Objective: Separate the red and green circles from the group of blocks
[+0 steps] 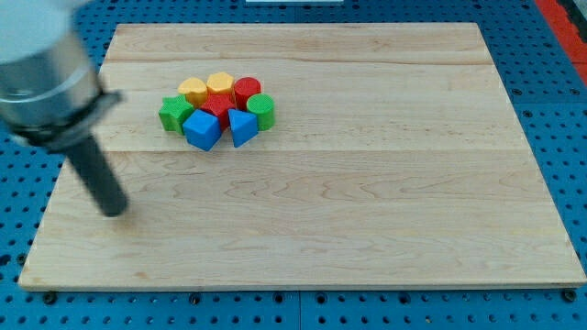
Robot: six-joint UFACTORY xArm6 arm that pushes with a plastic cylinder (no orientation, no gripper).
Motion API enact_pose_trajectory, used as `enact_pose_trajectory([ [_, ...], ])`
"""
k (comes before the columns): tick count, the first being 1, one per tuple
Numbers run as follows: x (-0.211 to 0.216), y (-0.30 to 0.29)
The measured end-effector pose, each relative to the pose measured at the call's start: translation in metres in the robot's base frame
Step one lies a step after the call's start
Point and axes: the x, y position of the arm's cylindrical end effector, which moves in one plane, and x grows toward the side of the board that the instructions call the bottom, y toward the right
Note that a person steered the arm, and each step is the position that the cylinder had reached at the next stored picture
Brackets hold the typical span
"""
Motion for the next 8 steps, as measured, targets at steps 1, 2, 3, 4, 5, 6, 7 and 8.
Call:
enact_pose_trajectory([
  [1,-0.005,-0.061],
  [2,-0.074,-0.044],
  [3,-0.147,-0.026],
  [4,-0.204,0.014],
  [5,-0.243,0.092],
  [6,-0.219,0.158],
  [7,-0.188,0.178],
  [8,-0.162,0.172],
])
